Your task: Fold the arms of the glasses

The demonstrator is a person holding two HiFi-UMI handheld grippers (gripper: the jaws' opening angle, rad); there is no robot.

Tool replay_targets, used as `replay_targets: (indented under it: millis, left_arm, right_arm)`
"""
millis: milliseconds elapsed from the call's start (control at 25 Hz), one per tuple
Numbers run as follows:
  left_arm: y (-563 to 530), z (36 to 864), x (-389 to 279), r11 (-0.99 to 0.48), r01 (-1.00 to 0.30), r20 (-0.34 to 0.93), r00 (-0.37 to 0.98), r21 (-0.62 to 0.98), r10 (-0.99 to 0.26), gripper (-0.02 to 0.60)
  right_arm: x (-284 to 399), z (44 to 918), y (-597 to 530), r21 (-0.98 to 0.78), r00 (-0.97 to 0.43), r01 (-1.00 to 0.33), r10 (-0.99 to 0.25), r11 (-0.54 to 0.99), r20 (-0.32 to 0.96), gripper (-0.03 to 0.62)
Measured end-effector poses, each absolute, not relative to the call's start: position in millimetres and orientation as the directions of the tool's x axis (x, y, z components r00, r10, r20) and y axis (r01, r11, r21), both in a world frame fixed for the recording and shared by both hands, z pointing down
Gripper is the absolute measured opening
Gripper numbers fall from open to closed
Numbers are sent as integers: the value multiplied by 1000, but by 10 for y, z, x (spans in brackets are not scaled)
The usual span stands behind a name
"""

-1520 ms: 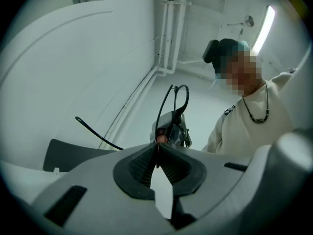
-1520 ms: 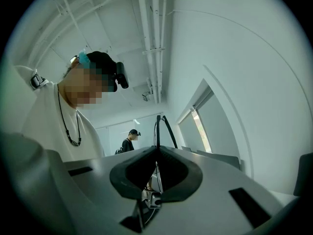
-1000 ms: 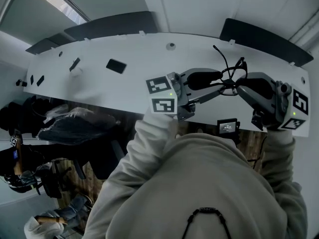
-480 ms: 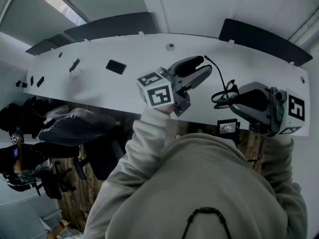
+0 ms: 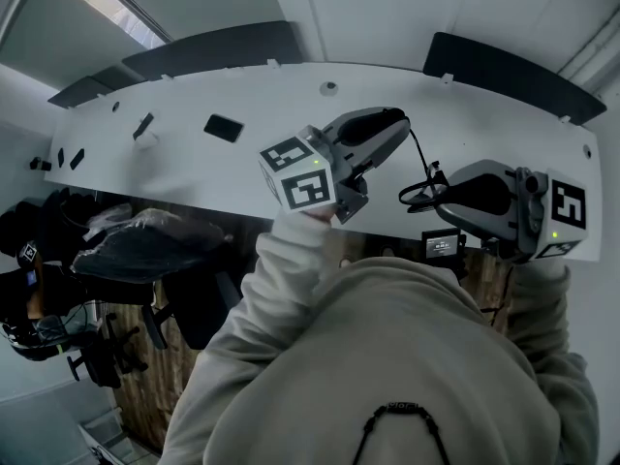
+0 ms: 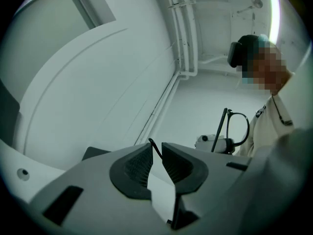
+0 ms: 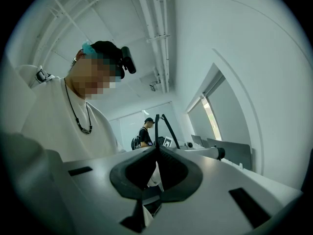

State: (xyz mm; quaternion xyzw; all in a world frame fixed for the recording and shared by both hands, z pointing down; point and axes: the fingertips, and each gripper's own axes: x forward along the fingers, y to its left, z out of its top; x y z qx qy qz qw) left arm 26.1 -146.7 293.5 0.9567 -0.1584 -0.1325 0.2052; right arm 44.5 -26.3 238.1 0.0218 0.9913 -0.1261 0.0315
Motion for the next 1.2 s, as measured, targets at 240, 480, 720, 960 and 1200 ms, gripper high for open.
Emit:
replay_targets:
  millis: [240, 480, 720, 960, 1200]
  left_arm:
    - [-1358, 2824, 322, -897, -257, -153, 932, 359, -328, 46]
    - [-1223, 2686, 406, -930, -221, -138, 953, 294, -271, 31]
    - [-1105, 2603, 452, -945, -171, -149, 965, 278, -218, 20]
    - [-1004, 2565, 520, -953, -123, -163, 971, 276, -172, 20]
    - [-965, 2520, 522, -955, -96, -193, 969, 282, -155, 20]
  right_arm:
    - [436, 2498, -275, -282, -999, 37, 30, 959, -30, 38]
    - [439, 2613, -293, -329, -1000, 20, 24, 944, 8, 38]
    - [476, 2699, -380, -387, -1000, -7, 3, 922, 27, 38]
    - [486, 2751, -390, -423, -999, -20, -5, 906, 38, 38]
    - [547, 2757, -431, -442, -999, -27, -16, 896, 30, 38]
